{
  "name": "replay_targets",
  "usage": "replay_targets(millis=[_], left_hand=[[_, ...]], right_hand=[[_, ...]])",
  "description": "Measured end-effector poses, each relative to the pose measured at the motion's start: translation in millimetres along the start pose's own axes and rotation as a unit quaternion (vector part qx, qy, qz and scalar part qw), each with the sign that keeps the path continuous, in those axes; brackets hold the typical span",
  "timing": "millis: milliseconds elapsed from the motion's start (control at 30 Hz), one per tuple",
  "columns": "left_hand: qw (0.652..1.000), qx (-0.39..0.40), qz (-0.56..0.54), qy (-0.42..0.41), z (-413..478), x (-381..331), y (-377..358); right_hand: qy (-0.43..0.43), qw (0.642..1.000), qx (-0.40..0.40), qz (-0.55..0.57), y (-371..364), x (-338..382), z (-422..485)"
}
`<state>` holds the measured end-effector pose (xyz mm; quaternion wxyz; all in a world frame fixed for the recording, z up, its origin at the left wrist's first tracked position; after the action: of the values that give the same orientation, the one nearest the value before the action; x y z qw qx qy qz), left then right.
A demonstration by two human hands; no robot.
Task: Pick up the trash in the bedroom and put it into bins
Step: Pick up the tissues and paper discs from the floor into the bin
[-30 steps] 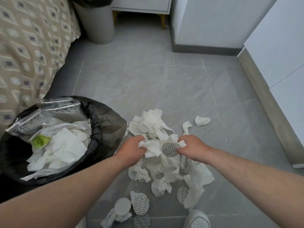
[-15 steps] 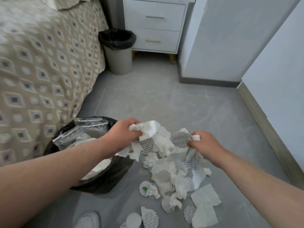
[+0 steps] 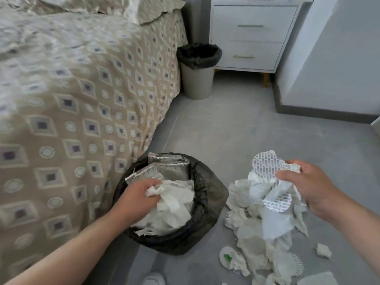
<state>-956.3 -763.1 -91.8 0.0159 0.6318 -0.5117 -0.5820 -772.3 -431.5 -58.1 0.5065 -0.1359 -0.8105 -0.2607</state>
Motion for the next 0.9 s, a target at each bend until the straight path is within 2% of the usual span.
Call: replay_targets(millis=[67, 167, 233, 300, 433, 567, 667, 767, 833, 900], left_hand=[[0.993, 0.030, 0.112, 0.004, 8, 16, -16], [0.966, 0.104, 0.238, 0.011, 23, 32, -45], [0.948, 0.150, 0.279, 0.018, 30, 40, -60], [0.936, 0.161, 0.314, 0.012, 37, 44, -68], [0.921, 0.118, 0.371, -0.010, 43, 44, -63], [0.950, 0.070, 0.303, -0.031, 32, 35, -41], [0.959, 0.039, 0.275, -0.053, 16, 33, -23], [0.966, -0.054, 0.239, -0.088, -1, 39, -1], [0.968, -0.113, 0.217, -0.064, -10, 54, 9], [0.968, -0.113, 0.222, -0.035, -16, 69, 5]], right_hand=[[-0.001, 1.000, 0.007, 0.006, -4, -1, 0], [-0.005, 1.000, 0.015, -0.003, -10, -5, 2], [-0.006, 1.000, 0.019, -0.007, -13, -5, 4], [-0.006, 1.000, 0.023, -0.003, -17, -3, 6], [0.003, 0.999, 0.035, 0.006, -31, 7, 10], [0.028, 0.998, 0.049, 0.016, -48, 32, 13], [0.054, 0.995, 0.068, 0.048, -63, 58, 12], [0.089, 0.987, 0.103, 0.084, -93, 88, 12], [0.102, 0.983, 0.127, 0.090, -120, 102, 12], [0.099, 0.979, 0.150, 0.092, -151, 106, 16]])
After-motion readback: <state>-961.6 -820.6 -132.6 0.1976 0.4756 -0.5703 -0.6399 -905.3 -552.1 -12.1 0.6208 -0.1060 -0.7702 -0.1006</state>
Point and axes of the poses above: each hand's wrist, its own z-axis towards the middle knuckle, its own y-axis out of the back of the hand, x = y × z, the point moved 8 cm from there along z, towards the middle knuckle, and after that the axes turned 8 degrees about x, right-handed, at the moved point
